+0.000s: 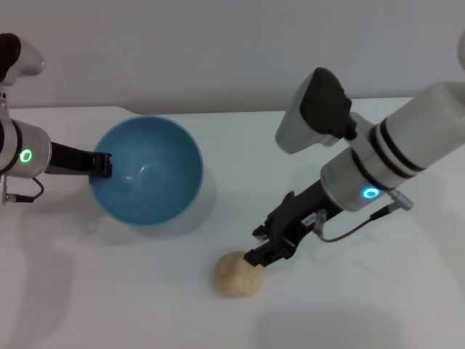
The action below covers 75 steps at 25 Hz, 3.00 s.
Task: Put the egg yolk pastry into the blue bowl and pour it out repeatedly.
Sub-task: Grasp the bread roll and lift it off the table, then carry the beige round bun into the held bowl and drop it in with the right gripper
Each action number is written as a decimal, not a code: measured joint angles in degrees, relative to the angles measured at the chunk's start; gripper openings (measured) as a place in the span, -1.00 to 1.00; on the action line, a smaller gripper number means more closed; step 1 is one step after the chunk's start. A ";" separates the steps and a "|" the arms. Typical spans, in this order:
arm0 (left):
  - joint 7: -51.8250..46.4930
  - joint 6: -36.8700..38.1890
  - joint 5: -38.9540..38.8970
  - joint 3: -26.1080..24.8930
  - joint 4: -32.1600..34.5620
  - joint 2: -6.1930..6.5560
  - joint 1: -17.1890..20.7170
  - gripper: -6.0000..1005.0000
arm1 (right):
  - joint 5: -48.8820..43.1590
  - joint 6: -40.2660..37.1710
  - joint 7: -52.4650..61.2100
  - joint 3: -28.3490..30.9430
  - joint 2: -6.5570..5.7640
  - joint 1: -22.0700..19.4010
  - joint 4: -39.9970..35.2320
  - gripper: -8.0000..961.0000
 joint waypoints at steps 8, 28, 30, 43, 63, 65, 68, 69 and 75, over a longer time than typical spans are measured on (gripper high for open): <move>0.29 0.23 0.02 -0.02 0.05 -0.09 -0.39 -0.97 | 6.69 11.10 0.04 -12.78 0.35 -1.41 1.16 -0.14; 0.32 0.31 0.02 -0.10 0.05 -0.17 -0.76 -0.97 | 16.93 20.92 -0.43 -23.03 0.43 -2.35 6.81 -0.15; 0.34 0.31 0.02 -0.06 0.05 -0.20 -0.72 -0.97 | 16.94 21.79 -0.48 -22.82 0.38 -3.16 6.28 -0.23; 0.47 0.17 0.02 -0.01 0.13 -0.01 -0.73 -0.97 | 16.83 19.26 -3.19 -17.91 -0.34 -7.04 0.84 -0.69; -1.68 -7.55 -0.07 8.33 5.08 -0.40 -6.45 -0.97 | 13.92 -4.05 -12.76 0.76 -0.45 -12.49 -22.99 -0.93; -2.18 -7.39 -0.14 9.09 5.87 -0.41 -7.00 -0.97 | 15.66 -3.90 -14.03 1.25 -0.42 -12.75 -23.13 -0.93; -2.92 -7.52 -0.45 10.18 6.67 -0.47 -7.77 -0.97 | 18.44 -3.01 -16.20 2.31 -0.39 -13.21 -22.79 -0.93; -3.11 -7.65 -0.54 10.46 6.67 -0.52 -7.87 -0.97 | 18.60 -2.72 -16.33 2.41 -0.38 -13.24 -22.40 -0.93; -3.95 -8.92 -0.90 10.85 6.31 -0.67 -8.63 -0.97 | 18.50 -1.83 -15.90 2.70 -0.35 -13.30 -20.53 -0.95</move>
